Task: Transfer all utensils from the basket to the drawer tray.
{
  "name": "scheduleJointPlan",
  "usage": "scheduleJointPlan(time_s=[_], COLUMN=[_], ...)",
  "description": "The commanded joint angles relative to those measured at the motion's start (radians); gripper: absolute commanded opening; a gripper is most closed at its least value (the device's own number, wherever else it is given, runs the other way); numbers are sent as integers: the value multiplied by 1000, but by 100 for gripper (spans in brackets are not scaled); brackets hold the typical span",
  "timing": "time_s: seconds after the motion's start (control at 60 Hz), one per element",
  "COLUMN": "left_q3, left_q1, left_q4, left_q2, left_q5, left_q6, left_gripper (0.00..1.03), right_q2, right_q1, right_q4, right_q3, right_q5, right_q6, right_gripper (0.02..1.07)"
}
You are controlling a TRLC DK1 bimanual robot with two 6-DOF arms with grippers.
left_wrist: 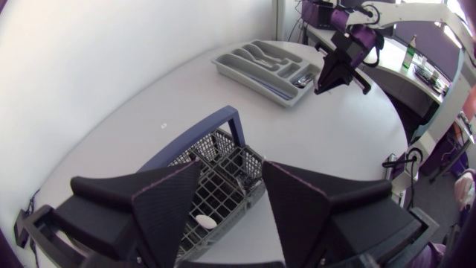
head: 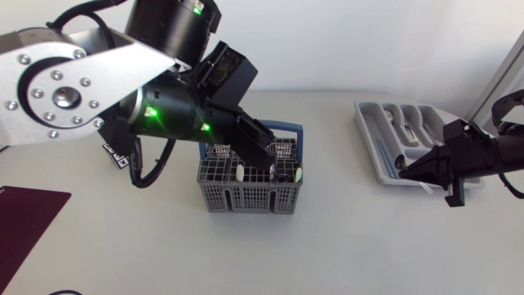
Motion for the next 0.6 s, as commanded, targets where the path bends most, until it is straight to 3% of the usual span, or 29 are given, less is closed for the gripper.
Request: scheduleJointPlan(time_s=[0.0,0.583], left_q3=[32,85], left_q1=[9,64], left_q4=[-23,-98], left_q2=[33,136], left_q5=[16,137], left_q6=[-24,-34], left_gripper=[59,59], right_q2=[80,546], right_q1=[-55,-175], right_q4=[-23,58], right_q3=[67,498], right_q5=[-2,339], right_q6=[-126,-327], right_gripper=[8,8])
